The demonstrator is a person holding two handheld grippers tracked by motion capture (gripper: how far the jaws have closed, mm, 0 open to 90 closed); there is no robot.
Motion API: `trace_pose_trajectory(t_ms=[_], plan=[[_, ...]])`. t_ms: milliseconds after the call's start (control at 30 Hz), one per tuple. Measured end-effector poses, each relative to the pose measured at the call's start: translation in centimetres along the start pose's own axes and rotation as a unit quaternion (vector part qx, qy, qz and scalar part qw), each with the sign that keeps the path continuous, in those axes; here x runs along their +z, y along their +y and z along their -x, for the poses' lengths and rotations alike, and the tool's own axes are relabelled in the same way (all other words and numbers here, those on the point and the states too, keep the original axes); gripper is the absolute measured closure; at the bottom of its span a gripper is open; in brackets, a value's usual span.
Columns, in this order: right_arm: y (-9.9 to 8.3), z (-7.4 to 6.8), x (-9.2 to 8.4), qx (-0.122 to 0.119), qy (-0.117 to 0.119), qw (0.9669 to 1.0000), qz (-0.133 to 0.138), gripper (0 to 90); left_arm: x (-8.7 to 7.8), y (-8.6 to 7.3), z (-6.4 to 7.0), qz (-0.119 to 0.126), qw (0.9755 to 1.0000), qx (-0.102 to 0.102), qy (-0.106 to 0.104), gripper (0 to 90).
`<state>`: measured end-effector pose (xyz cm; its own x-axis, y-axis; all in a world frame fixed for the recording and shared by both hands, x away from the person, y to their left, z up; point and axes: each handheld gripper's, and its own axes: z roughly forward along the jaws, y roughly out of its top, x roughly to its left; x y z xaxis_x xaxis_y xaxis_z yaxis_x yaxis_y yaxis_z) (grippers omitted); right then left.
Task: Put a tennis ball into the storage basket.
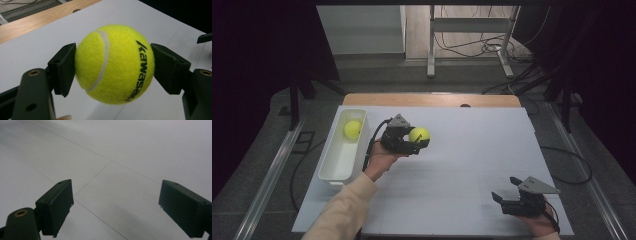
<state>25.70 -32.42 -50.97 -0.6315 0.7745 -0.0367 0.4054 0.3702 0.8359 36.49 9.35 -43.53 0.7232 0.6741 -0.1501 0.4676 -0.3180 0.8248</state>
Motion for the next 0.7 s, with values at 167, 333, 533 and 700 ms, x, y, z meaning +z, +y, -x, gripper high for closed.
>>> trace_pose_trajectory(t_ms=[167,333,533,700], plan=[[0.0,0.0,0.0,0.000,0.001,1.0000,0.001,12.9,-0.6,-0.2,-0.2,0.003,1.0000,-0.003,0.002,25.9],[0.0,0.0,0.0,-0.001,0.000,1.0000,-0.001,12.9,-1.0,-0.4,-0.4,0.006,1.0000,-0.005,0.005,25.9],[0.0,0.0,0.0,0.000,0.001,1.0000,0.000,12.9,-1.5,-0.6,-0.4,0.009,0.9999,-0.006,0.006,25.9],[0.0,-0.1,0.0,-0.001,0.000,1.0000,-0.001,12.9,-2.1,-0.7,-0.5,0.014,0.9998,-0.008,0.008,25.9]])
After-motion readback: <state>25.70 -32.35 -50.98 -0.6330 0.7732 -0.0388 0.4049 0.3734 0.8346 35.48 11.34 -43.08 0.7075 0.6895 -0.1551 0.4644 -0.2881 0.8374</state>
